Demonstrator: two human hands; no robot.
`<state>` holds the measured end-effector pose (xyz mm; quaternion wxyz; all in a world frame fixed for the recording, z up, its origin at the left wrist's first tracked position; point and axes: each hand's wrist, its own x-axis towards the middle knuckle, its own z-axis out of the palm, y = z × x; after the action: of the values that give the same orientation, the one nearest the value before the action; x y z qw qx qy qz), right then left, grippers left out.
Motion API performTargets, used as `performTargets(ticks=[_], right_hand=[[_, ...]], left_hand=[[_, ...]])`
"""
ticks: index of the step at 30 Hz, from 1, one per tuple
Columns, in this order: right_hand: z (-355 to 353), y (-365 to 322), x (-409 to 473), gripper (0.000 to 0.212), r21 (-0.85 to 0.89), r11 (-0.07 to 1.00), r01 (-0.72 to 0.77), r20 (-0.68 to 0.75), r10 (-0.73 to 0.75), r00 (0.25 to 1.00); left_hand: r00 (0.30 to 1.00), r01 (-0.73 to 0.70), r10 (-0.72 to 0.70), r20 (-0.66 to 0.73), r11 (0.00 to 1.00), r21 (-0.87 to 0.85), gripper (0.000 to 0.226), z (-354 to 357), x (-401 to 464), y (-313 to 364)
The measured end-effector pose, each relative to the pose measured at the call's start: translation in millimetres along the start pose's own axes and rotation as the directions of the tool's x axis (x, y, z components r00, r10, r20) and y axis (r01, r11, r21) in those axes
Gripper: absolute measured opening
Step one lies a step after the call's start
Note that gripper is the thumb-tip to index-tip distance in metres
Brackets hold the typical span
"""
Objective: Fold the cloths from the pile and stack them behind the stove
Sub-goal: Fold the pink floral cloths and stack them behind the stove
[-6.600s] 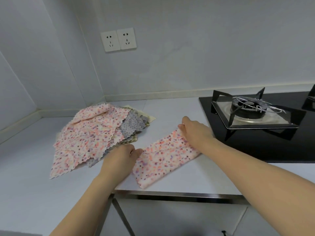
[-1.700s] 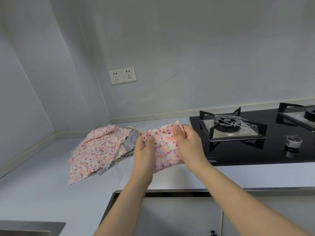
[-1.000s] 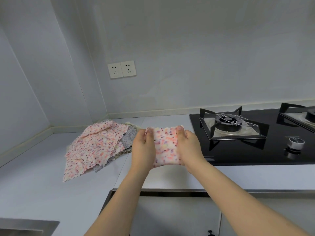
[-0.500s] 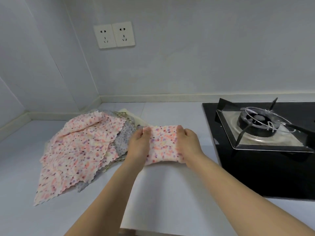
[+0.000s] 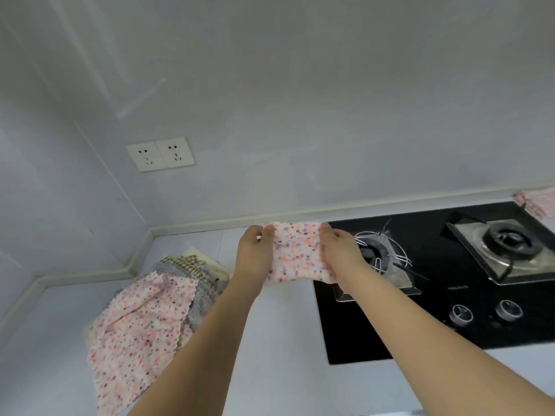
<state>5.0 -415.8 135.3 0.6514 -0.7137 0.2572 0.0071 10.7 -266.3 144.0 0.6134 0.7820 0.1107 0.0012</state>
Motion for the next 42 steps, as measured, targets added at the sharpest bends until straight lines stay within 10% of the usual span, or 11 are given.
performTargets(ticks=[42], right_hand=[[-624.1, 8.5, 311.6, 0.025, -0.029, 0.959, -0.283, -0.137, 0.276, 0.951]], left_hand=[[0.86, 0.343, -0.342, 0.38, 0.937, 0.067, 0.023, 691.8, 0.3, 131.9]])
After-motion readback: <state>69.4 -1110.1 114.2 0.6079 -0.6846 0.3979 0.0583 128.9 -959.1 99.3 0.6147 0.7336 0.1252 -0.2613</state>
